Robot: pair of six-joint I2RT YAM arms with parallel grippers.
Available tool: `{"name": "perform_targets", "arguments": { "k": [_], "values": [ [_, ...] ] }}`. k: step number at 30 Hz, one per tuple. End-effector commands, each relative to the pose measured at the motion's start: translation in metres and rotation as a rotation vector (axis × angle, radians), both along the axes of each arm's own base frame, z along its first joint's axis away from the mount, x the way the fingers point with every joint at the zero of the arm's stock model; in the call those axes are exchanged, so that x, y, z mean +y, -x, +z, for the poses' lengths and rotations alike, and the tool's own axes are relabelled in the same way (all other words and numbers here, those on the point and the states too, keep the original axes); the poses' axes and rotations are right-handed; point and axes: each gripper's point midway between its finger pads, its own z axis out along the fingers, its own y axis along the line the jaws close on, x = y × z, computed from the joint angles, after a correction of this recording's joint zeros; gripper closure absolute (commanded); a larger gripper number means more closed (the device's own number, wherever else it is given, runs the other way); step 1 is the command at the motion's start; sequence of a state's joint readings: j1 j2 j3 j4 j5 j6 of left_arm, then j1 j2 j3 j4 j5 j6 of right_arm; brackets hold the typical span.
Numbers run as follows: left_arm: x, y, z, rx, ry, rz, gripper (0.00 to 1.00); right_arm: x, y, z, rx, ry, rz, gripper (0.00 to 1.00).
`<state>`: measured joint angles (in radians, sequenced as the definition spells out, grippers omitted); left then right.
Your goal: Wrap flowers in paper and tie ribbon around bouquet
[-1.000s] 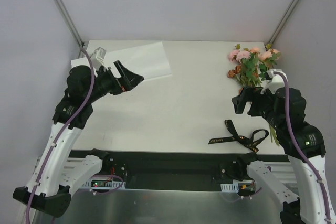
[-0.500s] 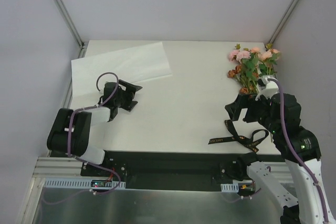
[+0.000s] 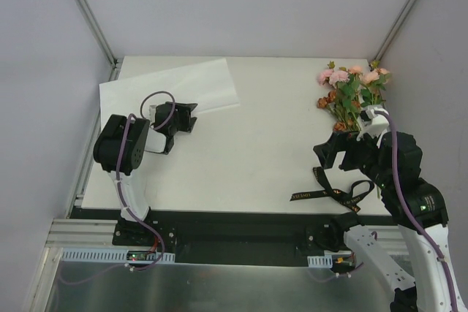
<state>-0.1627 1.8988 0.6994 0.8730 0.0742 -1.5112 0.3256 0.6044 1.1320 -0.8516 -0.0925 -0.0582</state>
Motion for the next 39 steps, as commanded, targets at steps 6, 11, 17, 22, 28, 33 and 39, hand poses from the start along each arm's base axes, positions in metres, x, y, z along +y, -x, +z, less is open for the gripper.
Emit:
{"name": "perform_targets", "arguments": {
  "k": [6,11,17,22,28,33,39],
  "values": [
    [0.004,-0.027,-0.001,-0.07,0.047,0.082,0.55,0.006,-0.007,0.009,-0.044,0.002,0.036,0.04],
    [0.003,-0.037,-0.002,-0.075,0.059,0.092,0.66,0.009,-0.007,0.007,-0.039,-0.011,0.045,0.04],
    [0.002,-0.046,-0.008,-0.052,0.054,0.092,0.76,0.012,-0.01,-0.003,-0.01,-0.007,0.053,0.04],
    [0.002,-0.048,-0.012,-0.022,0.067,0.104,0.85,0.014,-0.011,-0.011,0.014,-0.006,0.062,0.04],
    [0.014,-0.061,-0.015,-0.001,0.063,0.128,0.89,0.015,-0.013,-0.011,0.007,-0.004,0.062,0.04],
    [0.008,-0.061,-0.006,0.017,0.033,0.04,1.0,0.022,-0.026,-0.025,0.056,0.01,0.078,0.04],
    [-0.015,-0.014,0.023,0.069,-0.041,-0.167,1.0,0.052,-0.057,-0.047,0.05,0.072,0.186,0.04]
  ]
}}
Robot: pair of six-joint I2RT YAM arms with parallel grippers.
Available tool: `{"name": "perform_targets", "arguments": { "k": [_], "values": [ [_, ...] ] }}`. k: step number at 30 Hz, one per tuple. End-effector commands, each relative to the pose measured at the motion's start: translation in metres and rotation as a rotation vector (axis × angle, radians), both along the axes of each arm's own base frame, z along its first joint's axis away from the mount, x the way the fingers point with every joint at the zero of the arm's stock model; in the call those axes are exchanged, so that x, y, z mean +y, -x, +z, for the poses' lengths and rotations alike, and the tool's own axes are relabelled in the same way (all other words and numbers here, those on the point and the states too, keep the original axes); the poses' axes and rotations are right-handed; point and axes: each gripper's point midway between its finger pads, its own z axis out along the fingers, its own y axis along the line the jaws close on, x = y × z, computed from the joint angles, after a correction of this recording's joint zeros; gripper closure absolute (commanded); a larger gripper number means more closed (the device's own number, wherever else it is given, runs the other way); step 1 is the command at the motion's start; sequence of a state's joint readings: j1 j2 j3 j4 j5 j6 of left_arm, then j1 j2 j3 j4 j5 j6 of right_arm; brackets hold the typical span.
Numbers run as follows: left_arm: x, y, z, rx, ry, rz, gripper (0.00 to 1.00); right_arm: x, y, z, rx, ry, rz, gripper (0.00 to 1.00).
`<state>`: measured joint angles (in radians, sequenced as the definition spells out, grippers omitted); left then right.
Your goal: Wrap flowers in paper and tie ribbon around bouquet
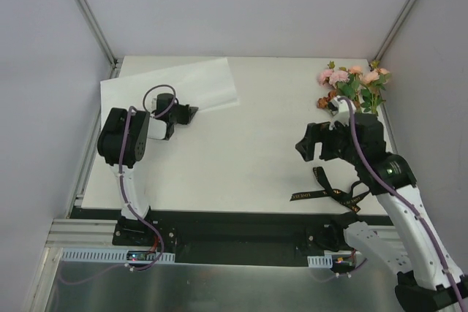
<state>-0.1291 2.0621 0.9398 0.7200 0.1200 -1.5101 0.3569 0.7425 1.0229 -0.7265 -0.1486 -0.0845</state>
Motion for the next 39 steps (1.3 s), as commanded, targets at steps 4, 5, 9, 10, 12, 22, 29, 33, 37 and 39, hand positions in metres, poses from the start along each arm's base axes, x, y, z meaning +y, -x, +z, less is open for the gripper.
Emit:
{"name": "perform_targets", "arguments": {
  "k": [4,5,9,10,12,22,29,33,37,39],
  "values": [
    [-0.016,0.1,0.036,0.111,-0.1,-0.265,1.0,0.065,-0.042,-0.032,-0.056,0.184,0.239,0.04],
    [-0.019,0.11,0.052,0.083,-0.105,-0.289,1.0,0.071,-0.049,-0.031,-0.103,0.236,0.265,0.04],
    [-0.026,0.164,0.063,0.124,-0.124,-0.401,1.0,0.111,-0.054,-0.045,-0.197,0.352,0.415,0.04],
    [-0.027,0.179,0.058,0.14,-0.124,-0.42,1.0,0.127,-0.05,-0.045,-0.236,0.372,0.461,0.04],
    [-0.031,0.2,0.069,0.122,-0.12,-0.454,1.0,0.142,-0.054,-0.053,-0.27,0.454,0.512,0.04],
    [-0.027,0.26,0.093,0.045,-0.143,-0.502,1.0,0.213,-0.033,-0.067,-0.353,0.566,0.681,0.04],
    [-0.034,0.264,0.115,0.001,-0.129,-0.555,1.0,0.241,-0.022,-0.074,-0.349,0.469,0.71,0.04],
    [-0.04,0.265,0.127,-0.02,-0.11,-0.595,1.0,0.247,-0.032,-0.083,-0.348,0.521,0.651,0.04],
    [-0.046,0.264,0.149,-0.071,-0.097,-0.629,1.0,0.237,-0.058,-0.081,-0.412,0.586,0.483,0.08],
    [-0.046,0.264,0.16,-0.102,-0.108,-0.637,1.0,0.233,-0.062,-0.079,-0.438,0.606,0.468,0.29]
  ]
}}
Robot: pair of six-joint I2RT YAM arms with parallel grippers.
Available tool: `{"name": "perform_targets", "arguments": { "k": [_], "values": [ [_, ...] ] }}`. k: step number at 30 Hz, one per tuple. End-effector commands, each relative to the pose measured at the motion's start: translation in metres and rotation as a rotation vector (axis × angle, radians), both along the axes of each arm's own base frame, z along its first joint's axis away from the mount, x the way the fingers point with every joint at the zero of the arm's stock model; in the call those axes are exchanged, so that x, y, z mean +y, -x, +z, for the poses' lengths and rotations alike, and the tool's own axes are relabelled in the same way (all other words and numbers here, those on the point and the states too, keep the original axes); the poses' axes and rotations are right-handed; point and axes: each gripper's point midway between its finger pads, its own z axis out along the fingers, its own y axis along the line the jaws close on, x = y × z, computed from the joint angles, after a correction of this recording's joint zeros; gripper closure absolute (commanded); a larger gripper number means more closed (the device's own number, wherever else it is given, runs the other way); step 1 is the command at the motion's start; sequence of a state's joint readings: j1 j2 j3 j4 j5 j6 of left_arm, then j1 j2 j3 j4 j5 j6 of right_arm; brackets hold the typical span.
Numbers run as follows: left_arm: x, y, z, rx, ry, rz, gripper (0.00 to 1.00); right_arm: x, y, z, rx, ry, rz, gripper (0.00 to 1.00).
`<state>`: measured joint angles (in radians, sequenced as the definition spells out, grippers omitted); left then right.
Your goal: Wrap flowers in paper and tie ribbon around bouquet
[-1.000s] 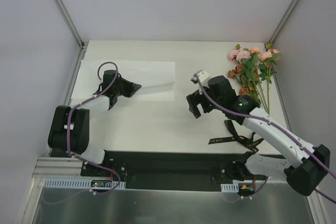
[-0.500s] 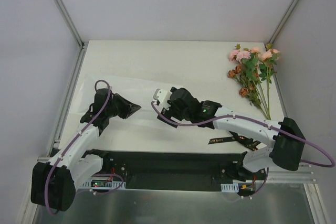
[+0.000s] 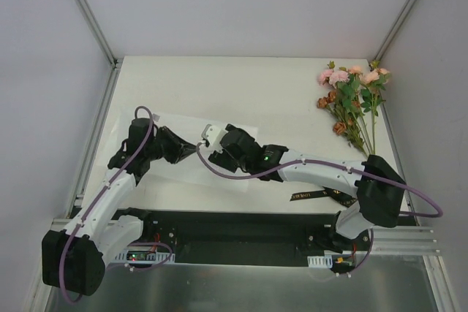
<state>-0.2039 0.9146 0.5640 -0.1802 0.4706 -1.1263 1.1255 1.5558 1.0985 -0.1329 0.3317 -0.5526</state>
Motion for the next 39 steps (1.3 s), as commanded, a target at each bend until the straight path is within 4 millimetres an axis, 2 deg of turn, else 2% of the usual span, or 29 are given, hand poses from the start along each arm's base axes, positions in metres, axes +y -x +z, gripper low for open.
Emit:
{"name": "perform_targets", "arguments": {
  "k": [1,2,3,5,6,7,8,9,10,11,12,13,14,15,16,17,18,20,22,24,25,26,27,28,30,33,34,36,39],
  "values": [
    [-0.009,0.001,0.04,-0.101,0.023,-0.082,1.0,-0.002,-0.032,0.04,-0.183,-0.093,-0.141,0.4],
    [-0.009,0.001,0.043,-0.112,0.018,-0.088,1.0,-0.005,-0.035,0.043,-0.201,-0.092,-0.154,0.49],
    [-0.01,-0.001,0.051,-0.145,0.003,-0.107,1.0,-0.01,-0.041,0.05,-0.221,-0.096,-0.173,0.7],
    [-0.011,-0.002,0.056,-0.18,-0.022,-0.149,1.0,-0.017,-0.05,0.062,-0.236,-0.107,-0.199,0.96],
    [-0.011,-0.003,0.065,-0.239,-0.063,-0.203,0.91,-0.036,-0.061,0.063,-0.215,-0.083,-0.24,0.99],
    [-0.012,-0.003,0.069,-0.269,-0.084,-0.237,0.8,-0.029,-0.062,0.071,-0.145,-0.147,-0.211,0.99],
    [-0.012,-0.001,0.074,-0.326,-0.116,-0.287,0.66,-0.035,-0.065,0.069,-0.095,-0.151,-0.211,0.99],
    [-0.01,0.0,0.079,-0.36,-0.132,-0.295,0.41,-0.053,-0.076,0.066,-0.057,-0.145,-0.237,0.99],
    [-0.007,0.004,0.09,-0.422,-0.152,-0.289,0.27,-0.044,-0.066,0.065,0.032,-0.192,-0.128,0.99],
    [-0.002,0.003,0.093,-0.476,-0.199,-0.28,0.19,-0.042,-0.067,0.071,0.07,-0.212,-0.085,0.99],
    [0.002,0.003,0.1,-0.522,-0.227,-0.27,0.1,-0.046,-0.063,0.065,0.168,-0.227,-0.035,0.99],
    [0.005,0.007,0.109,-0.576,-0.249,-0.261,0.09,-0.047,-0.064,0.055,0.23,-0.223,-0.02,0.99],
    [0.008,0.007,0.112,-0.606,-0.275,-0.258,0.1,-0.045,-0.073,0.067,0.255,-0.248,-0.015,0.99],
    [0.012,0.007,0.11,-0.612,-0.295,-0.241,0.12,-0.057,-0.077,0.059,0.332,-0.244,-0.035,0.99],
    [0.013,0.006,0.107,-0.608,-0.303,-0.231,0.24,-0.06,-0.084,0.06,0.358,-0.252,-0.046,0.99],
    [0.014,0.005,0.101,-0.581,-0.304,-0.221,0.31,-0.057,-0.096,0.057,0.393,-0.26,-0.057,0.99],
    [0.015,0.004,0.089,-0.546,-0.306,-0.22,0.34,-0.065,-0.104,0.055,0.433,-0.274,-0.082,0.99],
    [0.014,-0.001,0.07,-0.463,-0.306,-0.214,0.52,-0.067,-0.117,0.047,0.48,-0.301,-0.099,0.99],
    [0.018,-0.008,0.048,-0.387,-0.34,-0.183,0.58,-0.076,-0.138,0.055,0.448,-0.32,-0.155,0.99],
    [0.016,-0.012,0.038,-0.354,-0.365,-0.184,0.55,-0.075,-0.155,0.059,0.433,-0.341,-0.162,0.99],
    [0.017,-0.016,0.03,-0.327,-0.387,-0.183,0.49,-0.074,-0.162,0.062,0.426,-0.349,-0.164,0.99],
    [0.015,-0.017,0.028,-0.321,-0.393,-0.197,0.37,-0.073,-0.169,0.06,0.427,-0.344,-0.175,0.99],
    [0.009,-0.016,0.032,-0.333,-0.396,-0.22,0.31,-0.075,-0.177,0.045,0.456,-0.316,-0.206,0.99],
    [0.01,-0.021,0.028,-0.32,-0.429,-0.214,0.27,-0.072,-0.19,0.056,0.423,-0.325,-0.204,0.99],
    [0.004,-0.026,0.027,-0.324,-0.452,-0.241,0.18,-0.073,-0.205,0.051,0.402,-0.306,-0.234,0.99],
    [0.003,-0.036,0.001,-0.237,-0.5,-0.292,0.28,-0.075,-0.233,0.039,0.364,-0.28,-0.282,0.98],
    [0.005,-0.039,-0.02,-0.172,-0.53,-0.303,0.32,-0.075,-0.245,0.037,0.342,-0.278,-0.297,0.98],
    [0.012,-0.046,-0.039,-0.117,-0.587,-0.291,0.42,-0.08,-0.263,0.037,0.278,-0.271,-0.332,0.93],
    [0.02,-0.049,-0.077,0.009,-0.64,-0.272,0.46,-0.074,-0.287,0.041,0.196,-0.304,-0.339,0.89]
  ]
}}
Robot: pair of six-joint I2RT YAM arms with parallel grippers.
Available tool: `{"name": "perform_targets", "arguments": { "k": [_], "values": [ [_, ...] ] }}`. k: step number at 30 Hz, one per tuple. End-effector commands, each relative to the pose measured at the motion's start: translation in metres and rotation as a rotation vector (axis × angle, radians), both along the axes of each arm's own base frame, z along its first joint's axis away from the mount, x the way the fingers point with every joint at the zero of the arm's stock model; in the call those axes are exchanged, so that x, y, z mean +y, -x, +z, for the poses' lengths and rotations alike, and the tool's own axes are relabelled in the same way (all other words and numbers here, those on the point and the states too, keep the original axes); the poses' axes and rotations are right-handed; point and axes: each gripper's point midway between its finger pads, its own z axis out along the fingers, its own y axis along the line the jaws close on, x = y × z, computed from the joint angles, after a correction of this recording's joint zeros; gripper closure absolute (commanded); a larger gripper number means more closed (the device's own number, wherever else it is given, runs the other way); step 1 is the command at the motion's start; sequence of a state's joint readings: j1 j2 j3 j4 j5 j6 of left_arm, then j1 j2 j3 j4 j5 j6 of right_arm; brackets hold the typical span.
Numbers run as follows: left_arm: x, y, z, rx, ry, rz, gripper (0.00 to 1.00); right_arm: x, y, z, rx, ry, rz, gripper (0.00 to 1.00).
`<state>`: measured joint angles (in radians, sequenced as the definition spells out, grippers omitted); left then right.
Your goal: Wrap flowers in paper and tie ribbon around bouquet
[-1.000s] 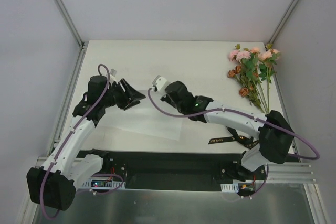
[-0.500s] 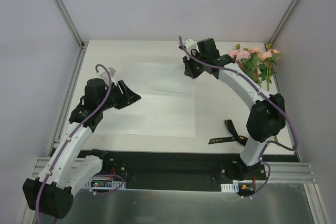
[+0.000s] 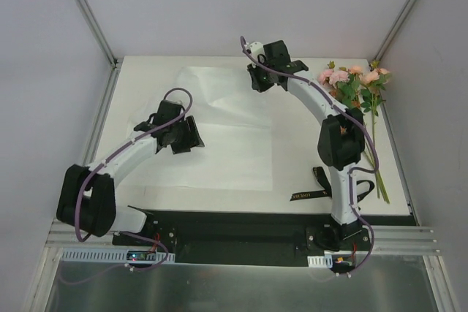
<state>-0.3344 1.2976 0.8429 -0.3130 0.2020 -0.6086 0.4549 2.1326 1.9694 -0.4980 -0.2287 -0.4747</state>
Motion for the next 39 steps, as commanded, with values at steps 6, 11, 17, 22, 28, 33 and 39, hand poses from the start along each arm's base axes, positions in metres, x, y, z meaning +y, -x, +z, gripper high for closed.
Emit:
{"name": "perform_targets", "arguments": {
  "k": [6,11,17,22,28,33,39],
  "values": [
    [0.013,0.0,-0.06,0.168,-0.112,0.088,0.46,0.028,-0.08,0.023,-0.251,-0.117,-0.064,0.91],
    [-0.008,0.015,-0.076,0.248,-0.01,0.087,0.42,0.072,-0.113,0.035,-0.351,-0.26,-0.075,0.96],
    [-0.051,0.025,-0.084,0.318,0.177,0.042,0.32,0.072,-0.116,0.081,-0.26,-0.423,-0.245,0.03],
    [-0.09,0.005,-0.081,0.31,0.37,0.022,0.29,-0.029,-0.035,0.144,-0.102,-0.409,-0.468,0.04],
    [-0.14,-0.018,-0.066,0.29,0.599,-0.013,0.27,-0.106,0.087,0.087,0.092,-0.258,-0.608,0.04],
    [-0.194,-0.025,-0.027,0.247,0.692,-0.131,0.25,-0.122,0.169,0.015,0.27,-0.331,-0.723,0.04],
    [-0.156,-0.022,0.017,0.053,0.442,-0.191,0.17,-0.134,0.212,-0.042,0.424,-0.396,-0.935,0.04]
  ]
}}
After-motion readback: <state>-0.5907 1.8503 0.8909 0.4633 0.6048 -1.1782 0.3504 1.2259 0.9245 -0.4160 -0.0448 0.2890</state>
